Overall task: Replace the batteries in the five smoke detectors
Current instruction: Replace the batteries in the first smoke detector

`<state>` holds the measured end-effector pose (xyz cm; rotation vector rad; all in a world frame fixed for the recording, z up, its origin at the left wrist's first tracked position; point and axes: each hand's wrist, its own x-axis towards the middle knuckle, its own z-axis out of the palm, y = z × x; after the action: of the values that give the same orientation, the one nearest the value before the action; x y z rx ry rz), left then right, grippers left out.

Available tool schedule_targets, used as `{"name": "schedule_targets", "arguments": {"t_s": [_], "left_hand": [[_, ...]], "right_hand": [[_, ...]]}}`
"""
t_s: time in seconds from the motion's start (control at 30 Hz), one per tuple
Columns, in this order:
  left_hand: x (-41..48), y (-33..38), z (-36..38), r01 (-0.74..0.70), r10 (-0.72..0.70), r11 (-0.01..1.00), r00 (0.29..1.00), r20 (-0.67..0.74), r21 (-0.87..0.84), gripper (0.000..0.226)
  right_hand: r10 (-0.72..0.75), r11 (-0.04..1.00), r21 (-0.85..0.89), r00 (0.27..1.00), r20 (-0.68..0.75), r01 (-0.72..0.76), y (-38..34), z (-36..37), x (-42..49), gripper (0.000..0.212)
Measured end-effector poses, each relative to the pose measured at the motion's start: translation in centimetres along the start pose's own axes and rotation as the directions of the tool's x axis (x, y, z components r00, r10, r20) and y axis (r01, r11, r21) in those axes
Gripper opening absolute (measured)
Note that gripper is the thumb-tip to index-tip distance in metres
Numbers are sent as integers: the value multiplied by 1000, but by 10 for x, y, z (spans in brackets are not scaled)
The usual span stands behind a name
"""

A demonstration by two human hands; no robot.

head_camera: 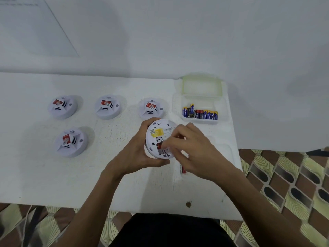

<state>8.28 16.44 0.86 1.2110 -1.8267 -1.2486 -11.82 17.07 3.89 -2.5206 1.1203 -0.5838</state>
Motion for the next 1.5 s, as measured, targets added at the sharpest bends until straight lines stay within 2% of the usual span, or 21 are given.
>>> {"name": "schedule_targets", "arguments": {"t_s": [0.2, 0.3, 0.47, 0.53, 0.57, 0.6, 0.63, 0.73, 0.83, 0.9, 1.0, 1.1, 1.23, 1.33, 1.5], "left_hand": [[-5, -1, 3, 97, -96, 995, 992, 86, -13, 94], [-4, 1, 9, 74, -77, 997, 988, 138, 27, 92], [1, 8, 20, 57, -62, 996, 994, 85, 63, 106], [-1, 14, 22, 32, -34, 999, 998, 53, 37, 106], [-1, 14, 23, 16, -18, 999, 998, 56, 40, 94], [-1, 15, 23, 15, -19, 999, 998, 64, 51, 84], [0, 14, 22, 29, -33, 998, 997, 63, 51, 84], [1, -1, 21, 40, -43, 996, 998, 34, 84, 95], [-1, -10, 20, 70, -71, 993, 997, 9, 100, 102], [-2, -14, 18, 83, -82, 990, 997, -16, 111, 103], [-1, -15, 16, 87, -79, 990, 994, -71, 107, 100], [0, -13, 17, 90, -79, 991, 991, -109, 99, 99], [1, -12, 22, 93, -81, 992, 988, -130, 91, 99], [3, -11, 25, 100, -87, 991, 987, -136, 90, 99], [3, -13, 24, 104, -92, 991, 984, -151, 79, 100]], "right_hand": [[-158, 977, -122, 979, 127, 174, 8, -8, 9, 17], [-223, 950, -169, 951, 214, 261, 14, -15, 11, 18], [-268, 951, -88, 933, 241, 296, 20, -18, 10, 16], [-242, 968, -11, 951, 194, 249, 21, -18, 6, 15], [-208, 978, 56, 967, 151, 201, 22, -18, 3, 11], [-150, 980, 147, 983, 104, 134, 22, -19, 0, 9], [-71, 964, 260, 995, 67, 52, 24, -19, -4, 9], [182, 815, 560, 983, -2, -150, 30, -21, -19, 17], [386, 677, 677, 922, 8, -289, 38, -18, -36, 16], [483, 643, 641, 871, 86, -419, 44, -10, -45, 15], [590, 621, 478, 772, 236, -621, 52, 8, -52, 16], [638, 611, 358, 707, 306, -706, 53, 26, -53, 12], [621, 653, 273, 706, 340, -706, 54, 40, -50, 9], [602, 659, 286, 716, 354, -696, 58, 40, -50, 14], [575, 663, 334, 741, 347, -670, 62, 18, -47, 9]]}}
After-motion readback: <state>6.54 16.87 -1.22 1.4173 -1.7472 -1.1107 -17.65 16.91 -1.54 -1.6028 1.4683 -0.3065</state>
